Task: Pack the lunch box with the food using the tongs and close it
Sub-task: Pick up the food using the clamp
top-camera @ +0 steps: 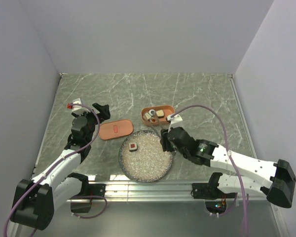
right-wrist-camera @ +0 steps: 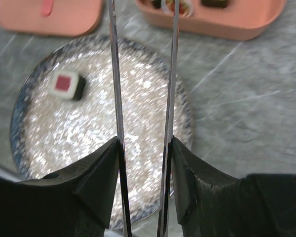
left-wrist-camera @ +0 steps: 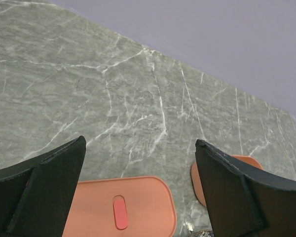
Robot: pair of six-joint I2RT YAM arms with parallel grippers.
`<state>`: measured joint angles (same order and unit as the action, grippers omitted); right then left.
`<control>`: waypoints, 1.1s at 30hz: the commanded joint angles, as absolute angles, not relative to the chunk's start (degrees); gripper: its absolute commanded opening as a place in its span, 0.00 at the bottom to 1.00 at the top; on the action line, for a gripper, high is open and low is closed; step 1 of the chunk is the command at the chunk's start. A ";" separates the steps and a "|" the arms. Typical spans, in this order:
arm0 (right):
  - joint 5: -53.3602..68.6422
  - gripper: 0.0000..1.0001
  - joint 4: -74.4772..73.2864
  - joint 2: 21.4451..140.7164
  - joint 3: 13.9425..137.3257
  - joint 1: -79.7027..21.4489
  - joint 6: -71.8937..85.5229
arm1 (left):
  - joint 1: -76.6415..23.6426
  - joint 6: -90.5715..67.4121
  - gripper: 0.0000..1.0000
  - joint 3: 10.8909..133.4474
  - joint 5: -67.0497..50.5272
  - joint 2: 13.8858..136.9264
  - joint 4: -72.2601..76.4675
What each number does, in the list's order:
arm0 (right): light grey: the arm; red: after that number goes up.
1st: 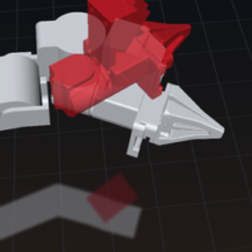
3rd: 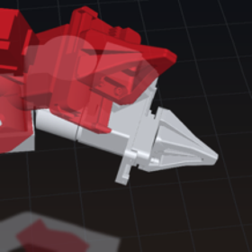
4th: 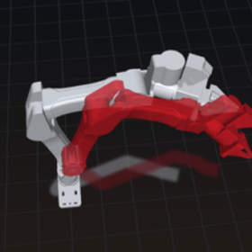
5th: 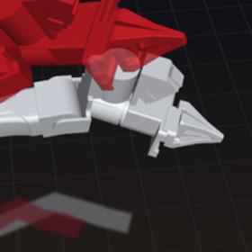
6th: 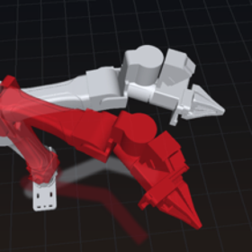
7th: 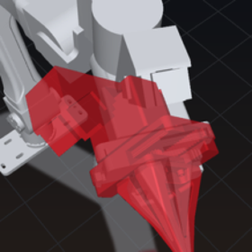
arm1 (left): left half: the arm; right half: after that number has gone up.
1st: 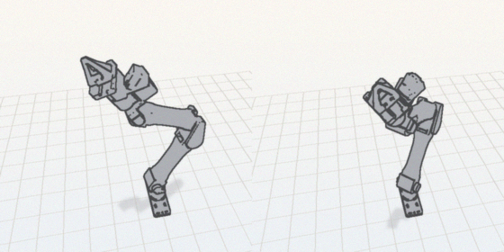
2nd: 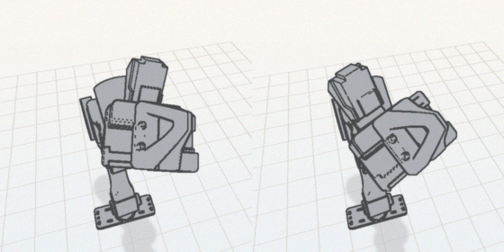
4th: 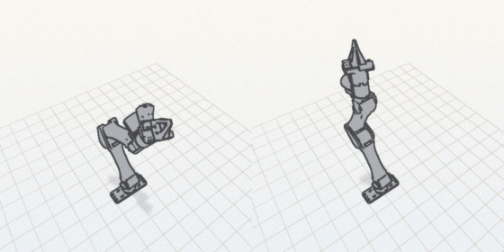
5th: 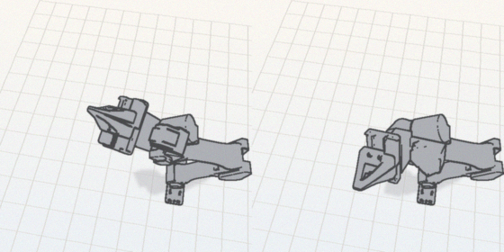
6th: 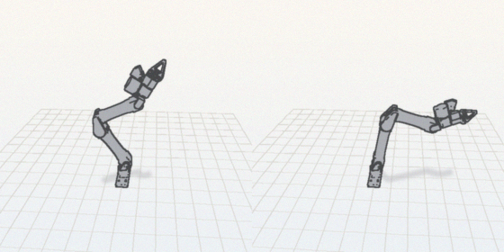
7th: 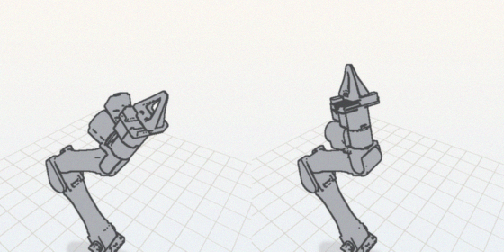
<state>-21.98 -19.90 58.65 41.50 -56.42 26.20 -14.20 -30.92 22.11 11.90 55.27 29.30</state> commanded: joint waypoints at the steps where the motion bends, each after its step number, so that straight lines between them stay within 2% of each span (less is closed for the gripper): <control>1: -25.84 0.50 -21.53 58.62 42.27 -61.60 30.05 | -13.97 -31.03 1.00 23.55 11.78 54.32 31.03; 9: -28.74 0.50 -25.66 58.09 40.78 -71.88 38.66 | -13.97 -31.38 0.99 23.12 11.95 53.26 31.11; 17: -29.09 0.50 -23.56 59.76 38.76 -80.41 44.81 | -13.89 -31.20 1.00 22.94 11.34 52.47 30.94; 23: -28.83 0.52 -21.62 60.82 37.79 -83.40 47.28 | -13.89 -31.46 0.99 22.85 11.77 52.38 30.94; 33: -28.65 0.53 -21.27 70.04 43.15 -84.38 45.09 | -13.54 -31.73 0.99 22.32 11.51 50.89 30.59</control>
